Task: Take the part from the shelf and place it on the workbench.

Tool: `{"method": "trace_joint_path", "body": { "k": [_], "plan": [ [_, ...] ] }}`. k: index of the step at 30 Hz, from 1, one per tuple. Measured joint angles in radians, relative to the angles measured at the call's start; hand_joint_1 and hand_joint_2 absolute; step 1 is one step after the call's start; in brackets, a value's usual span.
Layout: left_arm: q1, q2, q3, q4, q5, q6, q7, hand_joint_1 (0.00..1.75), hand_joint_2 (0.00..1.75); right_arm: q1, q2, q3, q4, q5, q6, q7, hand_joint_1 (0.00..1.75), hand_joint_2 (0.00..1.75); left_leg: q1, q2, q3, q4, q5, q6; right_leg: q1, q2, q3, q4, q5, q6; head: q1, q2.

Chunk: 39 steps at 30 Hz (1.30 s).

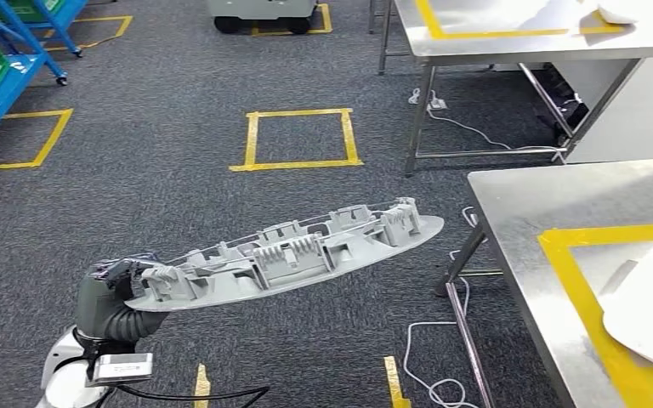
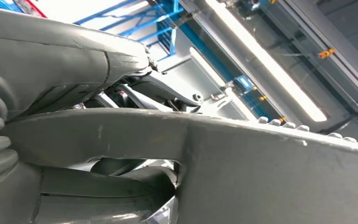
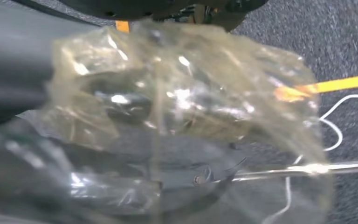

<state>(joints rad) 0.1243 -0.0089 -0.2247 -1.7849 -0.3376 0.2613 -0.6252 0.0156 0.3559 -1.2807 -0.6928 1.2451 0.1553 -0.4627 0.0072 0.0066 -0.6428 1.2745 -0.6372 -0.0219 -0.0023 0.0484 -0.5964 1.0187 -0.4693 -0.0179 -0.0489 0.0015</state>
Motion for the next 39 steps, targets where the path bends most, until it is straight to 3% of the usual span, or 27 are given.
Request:
{"method": "trace_joint_path", "body": {
  "k": [2, 4, 6, 8, 10, 12, 14, 15, 16, 18, 20, 21, 23, 25, 27, 28, 29, 30, 31, 32, 34, 36, 38, 39],
  "plan": [
    [0.0, 0.001, 0.0, -0.001, 0.0, 0.0, 0.0, 1.75, 1.75, 0.001, 0.0, -0.001, 0.0, 0.0, 0.0, 0.0, 0.0, 0.0, -0.001, -0.016, 0.039, -0.093, 0.072, 0.011, 0.002, 0.026, 0.001, 0.0, 0.002, 0.0, 0.0, 0.0],
    [-0.001, 0.002, -0.001, -0.003, 0.001, 0.0, 0.0, 1.75, 1.75, 0.0, 0.001, -0.001, 0.0, 0.0, 0.0, 0.0, 0.0, 0.0, -0.002, -0.066, 0.093, -0.217, 0.127, 0.023, 0.002, 0.05, -0.001, 0.002, 0.005, 0.004, 0.001, 0.0],
    [-0.002, 0.003, -0.002, -0.005, 0.001, 0.001, 0.0, 1.75, 1.75, -0.001, 0.002, -0.002, 0.0, 0.0, 0.001, -0.001, 0.0, 0.0, -0.004, -0.094, 0.112, -0.267, 0.134, 0.029, -0.004, 0.071, -0.012, 0.002, 0.012, 0.016, -0.001, 0.0],
    [-0.002, 0.004, -0.004, -0.007, 0.002, 0.002, 0.0, 1.75, 1.75, 0.001, 0.002, -0.004, 0.0, 0.001, 0.001, -0.001, 0.0, 0.0, -0.005, -0.074, 0.114, -0.282, 0.139, 0.033, -0.008, 0.086, -0.024, 0.001, 0.018, 0.029, -0.002, 0.0],
    [-0.003, 0.004, -0.009, -0.01, 0.004, 0.008, 0.0, 1.75, 1.75, 0.002, 0.002, -0.007, 0.0, 0.002, 0.001, -0.001, 0.0, 0.0, -0.003, -0.046, 0.12, -0.299, 0.149, 0.04, -0.004, 0.047, -0.048, 0.036, -0.006, 0.037, 0.001, 0.0],
    [-0.004, 0.006, -0.015, -0.013, 0.013, 0.025, 0.0, 1.75, 1.75, -0.001, 0.002, -0.009, 0.0, 0.008, 0.001, -0.002, 0.0, 0.0, -0.003, -0.016, 0.121, -0.306, 0.152, 0.044, -0.002, -0.015, -0.101, 0.146, -0.07, 0.043, 0.004, 0.0],
    [-0.005, 0.01, -0.025, -0.013, 0.023, 0.047, 0.0, 1.75, 1.75, -0.004, 0.002, -0.01, 0.001, 0.018, 0.001, -0.004, 0.0, 0.0, -0.006, 0.016, 0.12, -0.305, 0.152, 0.046, -0.006, -0.038, -0.15, 0.258, -0.116, 0.051, 0.005, 0.0],
    [-0.006, 0.013, -0.031, -0.014, 0.026, 0.058, 0.0, 1.75, 1.75, -0.004, 0.002, -0.012, 0.001, 0.023, 0.001, -0.005, 0.0, 0.0, -0.006, 0.03, 0.12, -0.305, 0.151, 0.045, -0.008, -0.043, -0.151, 0.269, -0.114, 0.054, 0.005, 0.0],
    [-0.008, 0.017, -0.039, -0.014, 0.027, 0.067, 0.0, 1.75, 1.75, -0.004, 0.002, -0.014, 0.001, 0.028, 0.001, -0.006, 0.0, 0.0, -0.006, 0.043, 0.12, -0.304, 0.15, 0.044, -0.01, -0.048, -0.13, 0.24, -0.094, 0.056, 0.005, 0.0],
    [-0.014, 0.024, -0.056, -0.018, 0.02, 0.088, 0.0, 1.75, 1.75, -0.005, 0.002, -0.018, 0.001, 0.037, 0.001, -0.007, 0.0, 0.0, -0.007, 0.065, 0.123, -0.302, 0.145, 0.037, -0.009, -0.081, -0.045, 0.1, -0.041, 0.057, 0.006, 0.0],
    [-0.023, 0.033, -0.072, -0.022, -0.003, 0.111, 0.0, 1.75, 1.75, -0.01, 0.002, -0.021, 0.003, 0.043, -0.001, -0.009, 0.0, 0.0, -0.011, 0.081, 0.125, -0.296, 0.14, 0.027, -0.006, -0.105, 0.014, 0.002, -0.018, 0.046, 0.004, 0.0],
    [-0.028, 0.039, -0.081, -0.023, -0.015, 0.124, 0.0, 1.75, 1.75, -0.013, 0.001, -0.022, 0.004, 0.046, -0.002, -0.01, 0.0, 0.0, -0.014, 0.089, 0.126, -0.294, 0.138, 0.023, -0.003, -0.106, 0.021, -0.01, -0.02, 0.039, 0.003, 0.0],
    [-0.037, 0.049, -0.1, -0.025, -0.028, 0.147, 0.0, 1.75, 1.75, -0.014, 0.001, -0.028, 0.007, 0.052, -0.006, -0.011, 0.0, 0.0, -0.012, 0.098, 0.127, -0.292, 0.135, 0.014, -0.002, -0.086, 0.019, -0.01, -0.016, 0.024, 0.002, 0.0],
    [-0.045, 0.058, -0.115, -0.029, -0.031, 0.16, 0.0, 1.75, 1.75, -0.014, 0.001, -0.032, 0.008, 0.055, -0.01, -0.012, 0.0, 0.0, -0.006, 0.066, 0.116, -0.262, 0.108, 0.004, -0.005, -0.068, 0.019, -0.013, -0.012, 0.012, 0.0, 0.0],
    [-0.047, 0.066, -0.123, -0.032, -0.031, 0.164, 0.0, 1.75, 1.75, -0.017, 0.001, -0.033, 0.01, 0.056, -0.012, -0.013, 0.0, 0.0, -0.002, 0.018, 0.071, -0.152, 0.045, -0.003, -0.007, -0.048, 0.019, -0.014, -0.009, 0.004, -0.003, 0.0],
    [-0.047, 0.07, -0.126, -0.033, -0.031, 0.165, 0.0, 1.75, 1.75, -0.018, 0.001, -0.033, 0.011, 0.056, -0.012, -0.014, 0.0, 0.0, -0.001, 0.007, 0.037, -0.078, 0.012, -0.004, -0.006, -0.036, 0.019, -0.014, -0.009, 0.002, -0.004, 0.0],
    [-0.047, 0.074, -0.128, -0.033, -0.031, 0.165, 0.0, 1.75, 1.75, -0.019, 0.001, -0.033, 0.012, 0.056, -0.011, -0.015, 0.0, 0.0, -0.001, 0.003, 0.007, -0.017, -0.006, -0.003, -0.005, -0.023, 0.019, -0.014, -0.008, 0.001, -0.004, 0.0],
    [-0.047, 0.077, -0.131, -0.033, -0.031, 0.166, 0.0, 1.75, 1.75, -0.019, 0.0, -0.033, 0.014, 0.056, -0.011, -0.015, 0.0, 0.0, -0.001, 0.001, -0.009, 0.012, -0.005, -0.002, -0.004, -0.01, 0.02, -0.014, -0.008, 0.0, -0.004, 0.0],
    [-0.048, 0.08, -0.134, -0.033, -0.029, 0.169, 0.0, 1.75, 1.75, -0.018, 0.0, -0.033, 0.014, 0.057, -0.012, -0.015, 0.0, 0.0, -0.001, -0.001, -0.008, 0.001, 0.017, 0.001, -0.003, 0.004, 0.021, -0.013, -0.008, 0.0, -0.004, 0.0],
    [-0.049, 0.083, -0.139, -0.035, -0.024, 0.179, 0.0, 1.75, 1.75, -0.018, 0.0, -0.033, 0.015, 0.057, -0.012, -0.015, 0.0, 0.0, -0.001, -0.007, 0.012, -0.05, 0.055, 0.005, -0.003, 0.018, 0.022, -0.013, -0.008, 0.0, -0.004, 0.0],
    [-0.054, 0.091, -0.153, -0.045, 0.0, 0.216, 0.0, 1.75, 1.75, -0.019, 0.0, -0.033, 0.019, 0.061, -0.015, -0.016, 0.0, 0.0, 0.0, -0.045, 0.068, -0.184, 0.129, 0.015, -0.002, 0.044, 0.022, -0.011, -0.007, 0.003, -0.003, 0.0],
    [-0.067, 0.1, -0.172, -0.066, 0.036, 0.261, 0.0, 1.75, 1.75, -0.021, -0.001, -0.034, 0.025, 0.068, -0.019, -0.017, 0.0, 0.0, 0.001, -0.076, 0.098, -0.261, 0.149, 0.022, -0.003, 0.065, 0.012, -0.007, -0.003, 0.011, -0.004, 0.0],
    [-0.083, 0.106, -0.19, -0.092, 0.064, 0.287, 0.0, 1.75, 1.75, -0.021, -0.002, -0.035, 0.032, 0.073, -0.023, -0.018, 0.0, 0.0, 0.002, -0.067, 0.101, -0.277, 0.145, 0.026, -0.004, 0.083, -0.002, -0.009, 0.003, 0.025, -0.004, 0.0],
    [-0.09, 0.109, -0.199, -0.104, 0.073, 0.293, 0.0, 1.75, 1.75, -0.02, -0.004, -0.037, 0.036, 0.074, -0.026, -0.018, 0.0, 0.0, 0.003, -0.056, 0.101, -0.283, 0.148, 0.029, -0.004, 0.077, -0.009, -0.005, 0.001, 0.03, -0.003, 0.0]
  ]
}}
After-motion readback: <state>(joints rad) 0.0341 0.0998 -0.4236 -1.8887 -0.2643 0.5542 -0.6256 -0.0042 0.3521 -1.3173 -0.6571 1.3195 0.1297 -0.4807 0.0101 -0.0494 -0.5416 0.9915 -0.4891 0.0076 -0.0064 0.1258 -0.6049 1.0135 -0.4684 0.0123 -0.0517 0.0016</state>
